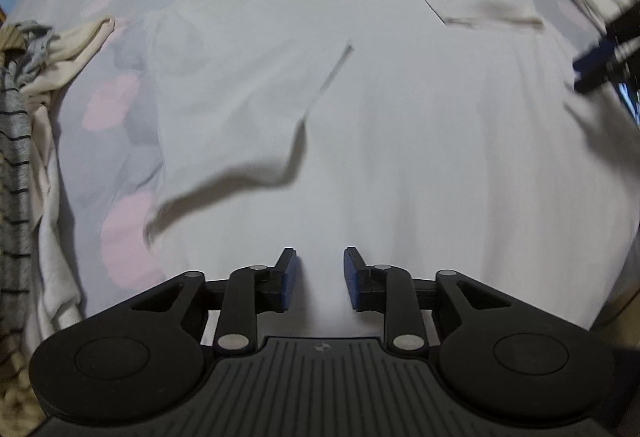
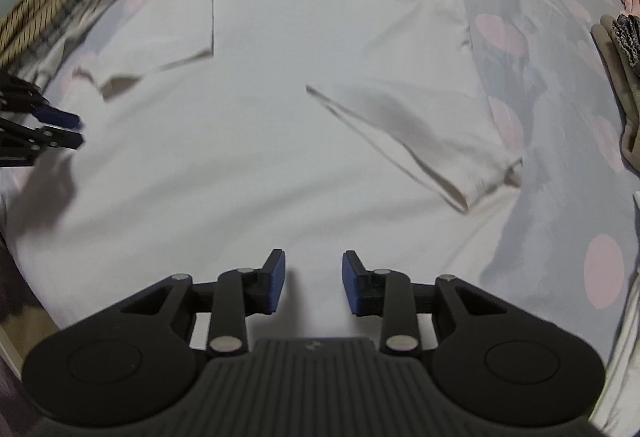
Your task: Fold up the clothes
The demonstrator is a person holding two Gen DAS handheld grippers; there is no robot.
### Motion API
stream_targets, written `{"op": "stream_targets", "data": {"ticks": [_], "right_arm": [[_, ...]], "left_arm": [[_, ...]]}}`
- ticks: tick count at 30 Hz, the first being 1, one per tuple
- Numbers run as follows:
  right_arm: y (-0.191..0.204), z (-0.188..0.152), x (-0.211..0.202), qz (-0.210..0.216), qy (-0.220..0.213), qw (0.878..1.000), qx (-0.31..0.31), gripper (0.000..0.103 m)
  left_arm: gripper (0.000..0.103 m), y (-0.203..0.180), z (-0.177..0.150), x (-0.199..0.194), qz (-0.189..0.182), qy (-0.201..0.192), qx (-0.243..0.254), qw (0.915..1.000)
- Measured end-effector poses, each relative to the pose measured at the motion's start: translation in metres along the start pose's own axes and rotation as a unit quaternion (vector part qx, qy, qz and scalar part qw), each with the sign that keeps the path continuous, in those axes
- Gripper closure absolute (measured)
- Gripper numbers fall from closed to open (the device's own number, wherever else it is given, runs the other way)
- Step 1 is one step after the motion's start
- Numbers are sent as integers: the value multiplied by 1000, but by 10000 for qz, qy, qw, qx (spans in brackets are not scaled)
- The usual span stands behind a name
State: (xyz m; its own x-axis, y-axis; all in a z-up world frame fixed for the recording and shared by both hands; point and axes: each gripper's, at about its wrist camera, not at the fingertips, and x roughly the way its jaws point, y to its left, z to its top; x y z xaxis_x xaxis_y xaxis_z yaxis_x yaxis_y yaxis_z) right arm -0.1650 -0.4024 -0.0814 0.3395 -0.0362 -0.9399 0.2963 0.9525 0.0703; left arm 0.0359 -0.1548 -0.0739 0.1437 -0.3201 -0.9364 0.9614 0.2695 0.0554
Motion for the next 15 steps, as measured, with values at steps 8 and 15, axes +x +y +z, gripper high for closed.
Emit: {"op": "stream_targets", "data": {"ticks": [8, 15], "right_arm": [[-25, -37, -2, -357, 147, 9992, 96, 63], [-38, -75, -14, -296, 285, 9984, 393, 63]], "left_arm": [[60, 12, -40, -21, 654, -133, -431, 9968], [60, 15, -62, -32, 426, 174, -663, 9967]]}}
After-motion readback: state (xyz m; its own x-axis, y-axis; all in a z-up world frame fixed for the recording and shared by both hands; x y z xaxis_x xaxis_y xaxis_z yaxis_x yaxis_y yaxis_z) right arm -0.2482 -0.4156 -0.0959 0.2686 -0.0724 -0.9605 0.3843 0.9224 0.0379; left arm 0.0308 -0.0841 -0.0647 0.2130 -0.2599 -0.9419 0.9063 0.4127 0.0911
